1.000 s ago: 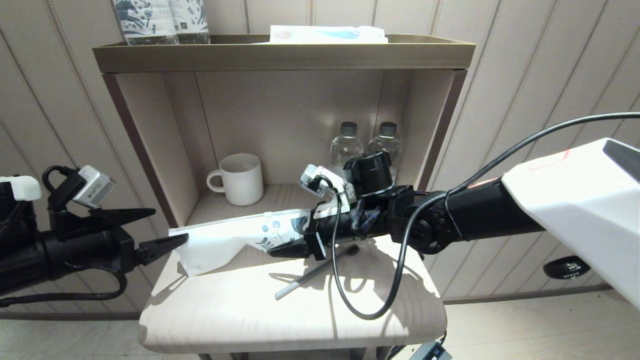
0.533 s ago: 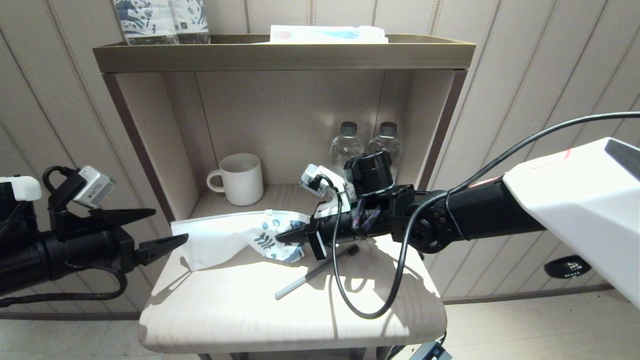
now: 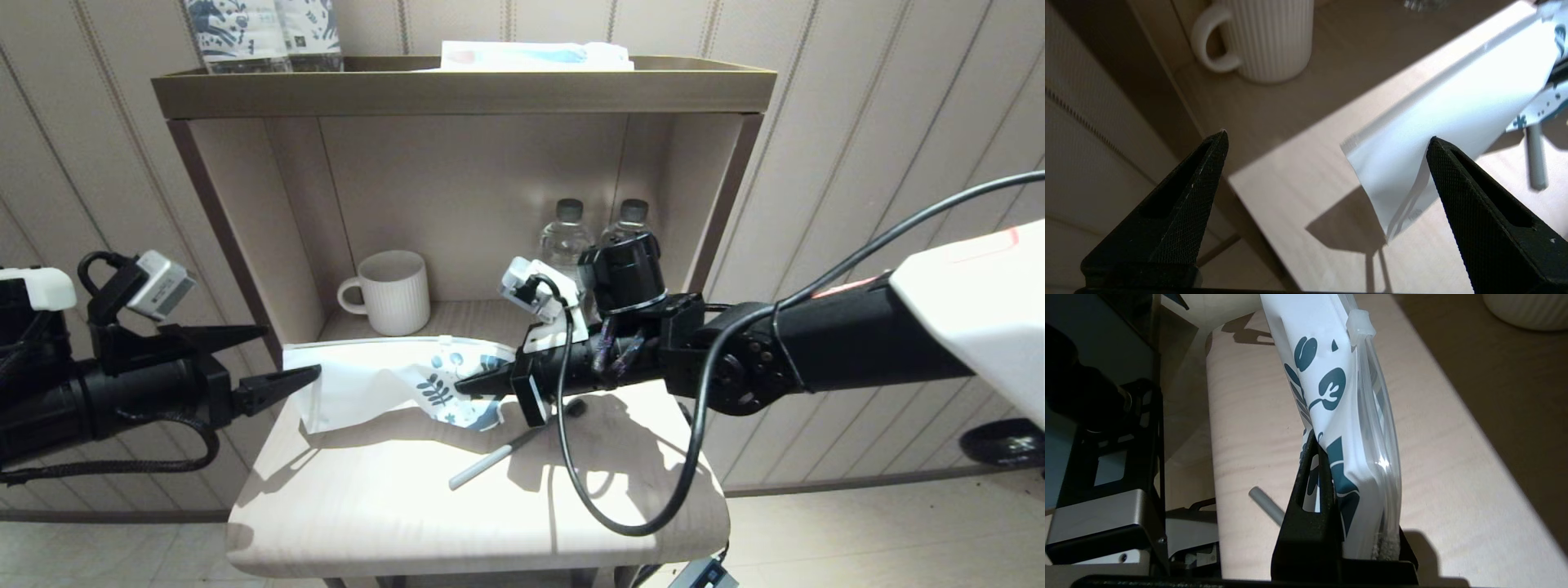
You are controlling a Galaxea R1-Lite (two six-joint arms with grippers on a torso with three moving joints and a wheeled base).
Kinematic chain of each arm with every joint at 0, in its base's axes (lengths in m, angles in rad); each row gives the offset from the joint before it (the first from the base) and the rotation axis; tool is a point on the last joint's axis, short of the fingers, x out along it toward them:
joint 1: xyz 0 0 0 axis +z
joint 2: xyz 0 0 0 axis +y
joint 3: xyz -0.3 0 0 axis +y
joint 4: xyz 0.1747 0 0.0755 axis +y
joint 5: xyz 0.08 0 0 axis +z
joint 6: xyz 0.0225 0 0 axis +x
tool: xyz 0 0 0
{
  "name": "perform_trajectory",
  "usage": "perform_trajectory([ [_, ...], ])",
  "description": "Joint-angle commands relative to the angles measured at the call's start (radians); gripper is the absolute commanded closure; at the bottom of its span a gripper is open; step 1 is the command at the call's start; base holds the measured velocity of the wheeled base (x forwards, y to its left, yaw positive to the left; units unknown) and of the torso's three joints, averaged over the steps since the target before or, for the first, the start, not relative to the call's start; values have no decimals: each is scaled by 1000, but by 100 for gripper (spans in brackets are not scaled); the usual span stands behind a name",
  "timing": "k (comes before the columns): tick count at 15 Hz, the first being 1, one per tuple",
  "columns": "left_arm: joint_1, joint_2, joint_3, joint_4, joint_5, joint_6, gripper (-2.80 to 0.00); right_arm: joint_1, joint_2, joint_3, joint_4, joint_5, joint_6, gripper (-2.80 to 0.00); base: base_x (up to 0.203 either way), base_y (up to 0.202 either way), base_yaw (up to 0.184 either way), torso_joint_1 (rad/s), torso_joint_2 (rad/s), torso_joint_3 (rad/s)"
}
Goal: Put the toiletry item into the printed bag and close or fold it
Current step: Pick up the storage bag, then open the storage bag
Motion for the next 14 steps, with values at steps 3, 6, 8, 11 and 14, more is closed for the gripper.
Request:
perform_trajectory([
  [3,-22,-44,-151,75,-11,-42,-280,-32,-189,96,162,-5,-16,0,0,0,0,0,0,0],
  [6,-54,-79,-244,164,-48,-44,-280,-23,-213,145,192,-37,-20,0,0,0,0,0,0,0],
  [8,-113,-96,-293,225,-51,-44,-280,-19,-216,161,202,-79,-33,0,0,0,0,0,0,0],
  [11,-220,-93,-458,421,-94,-52,-280,-23,-255,73,447,-86,-71,0,0,0,0,0,0,0],
  [14,-312,-27,-668,692,-254,-58,-280,-23,-271,-89,662,-88,-168,0,0,0,0,0,0,0],
])
